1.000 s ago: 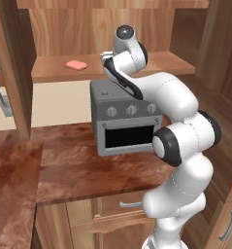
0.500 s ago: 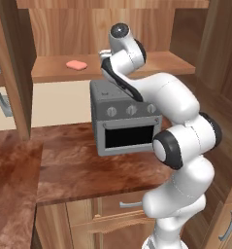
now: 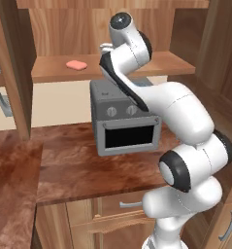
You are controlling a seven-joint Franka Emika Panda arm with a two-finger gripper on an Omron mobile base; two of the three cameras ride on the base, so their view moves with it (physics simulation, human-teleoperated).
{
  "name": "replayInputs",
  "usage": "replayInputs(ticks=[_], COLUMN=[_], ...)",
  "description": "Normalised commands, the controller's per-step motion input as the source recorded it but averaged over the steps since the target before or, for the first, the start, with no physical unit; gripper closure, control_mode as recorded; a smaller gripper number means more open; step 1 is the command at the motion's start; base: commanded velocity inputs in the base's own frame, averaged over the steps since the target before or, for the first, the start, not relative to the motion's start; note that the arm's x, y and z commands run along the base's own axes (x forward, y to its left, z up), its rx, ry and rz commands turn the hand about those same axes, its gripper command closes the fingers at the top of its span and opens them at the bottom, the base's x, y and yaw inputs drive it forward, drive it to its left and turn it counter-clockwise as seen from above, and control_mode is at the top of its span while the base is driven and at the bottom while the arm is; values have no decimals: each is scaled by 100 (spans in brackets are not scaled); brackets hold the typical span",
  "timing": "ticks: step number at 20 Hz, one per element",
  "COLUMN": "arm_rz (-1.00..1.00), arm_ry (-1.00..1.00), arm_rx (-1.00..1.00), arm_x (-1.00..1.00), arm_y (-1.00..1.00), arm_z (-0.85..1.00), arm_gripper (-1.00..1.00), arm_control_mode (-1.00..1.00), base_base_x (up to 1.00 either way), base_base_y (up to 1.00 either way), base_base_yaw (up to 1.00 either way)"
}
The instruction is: Locate and retrieve the bar soap and dish brush from the cabinet. Place them next to the sink.
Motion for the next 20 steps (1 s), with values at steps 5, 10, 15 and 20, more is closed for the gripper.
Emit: replayInputs(ticks=[5, 10, 15, 20], arm_rz=[-3, 0, 9, 19], arm_ry=[-2, 0, 3, 10], arm_rx=[7, 5, 2, -2], arm_x=[-100, -100, -96, -84], arm_y=[0, -1, -20, -14], arm_z=[16, 1, -4, -4], arm_gripper=[100, 100, 100, 100], arm_control_mode=[-100, -100, -100, -100], base_base_x=[0, 0, 0, 0], base_base_y=[0, 0, 0, 0], base_base_yaw=[0, 0, 0, 0])
